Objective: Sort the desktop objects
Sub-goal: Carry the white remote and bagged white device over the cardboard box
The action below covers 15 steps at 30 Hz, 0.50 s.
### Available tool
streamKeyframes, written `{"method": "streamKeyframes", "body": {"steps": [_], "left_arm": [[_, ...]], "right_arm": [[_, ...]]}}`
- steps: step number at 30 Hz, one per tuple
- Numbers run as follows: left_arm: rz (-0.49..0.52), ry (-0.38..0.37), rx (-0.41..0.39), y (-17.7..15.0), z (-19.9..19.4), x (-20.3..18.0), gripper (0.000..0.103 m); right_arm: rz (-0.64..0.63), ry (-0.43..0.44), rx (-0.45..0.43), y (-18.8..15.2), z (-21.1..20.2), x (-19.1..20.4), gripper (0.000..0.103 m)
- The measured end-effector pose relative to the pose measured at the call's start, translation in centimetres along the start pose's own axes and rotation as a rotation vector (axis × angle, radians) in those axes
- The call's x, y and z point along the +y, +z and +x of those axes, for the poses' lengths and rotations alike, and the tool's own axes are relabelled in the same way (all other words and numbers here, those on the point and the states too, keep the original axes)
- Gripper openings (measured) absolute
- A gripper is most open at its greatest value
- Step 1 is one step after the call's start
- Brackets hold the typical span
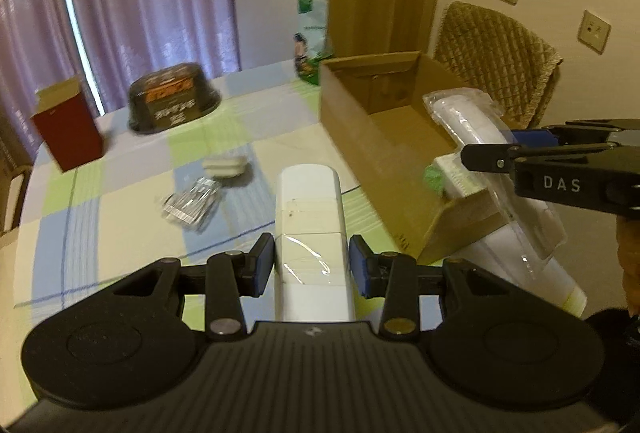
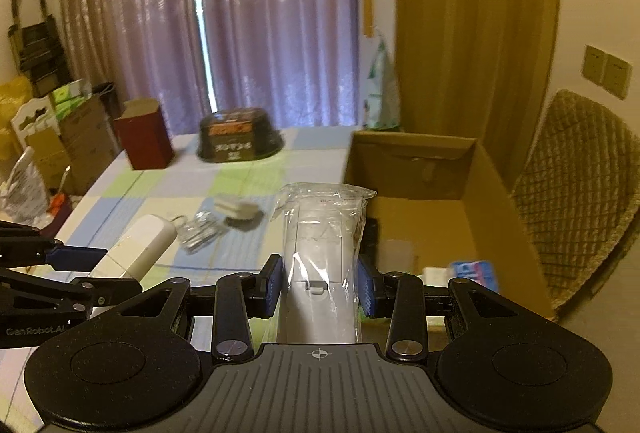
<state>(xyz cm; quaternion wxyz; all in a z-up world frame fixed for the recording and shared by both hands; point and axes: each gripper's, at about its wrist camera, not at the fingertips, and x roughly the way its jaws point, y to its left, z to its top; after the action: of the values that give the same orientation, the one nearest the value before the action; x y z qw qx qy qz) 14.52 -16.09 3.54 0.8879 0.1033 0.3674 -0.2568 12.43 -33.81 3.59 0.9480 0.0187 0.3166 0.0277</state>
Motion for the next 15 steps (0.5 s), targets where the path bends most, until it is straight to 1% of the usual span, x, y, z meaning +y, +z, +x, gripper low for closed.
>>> {"method": "streamKeyframes", "body": {"steps": [8, 15], "left_arm": [[0.043, -0.09, -0.028, 4.3, 3.0, -4.0, 0.035], [0.078, -0.159, -0.033, 8.2, 7.3, -7.1, 0.035]], "right_arm": [[0.046, -0.065, 0.001, 1.4, 1.1, -5.3, 0.037], [0.091, -0.094, 0.013, 2.6, 3.6, -9.4, 0.038]]}}
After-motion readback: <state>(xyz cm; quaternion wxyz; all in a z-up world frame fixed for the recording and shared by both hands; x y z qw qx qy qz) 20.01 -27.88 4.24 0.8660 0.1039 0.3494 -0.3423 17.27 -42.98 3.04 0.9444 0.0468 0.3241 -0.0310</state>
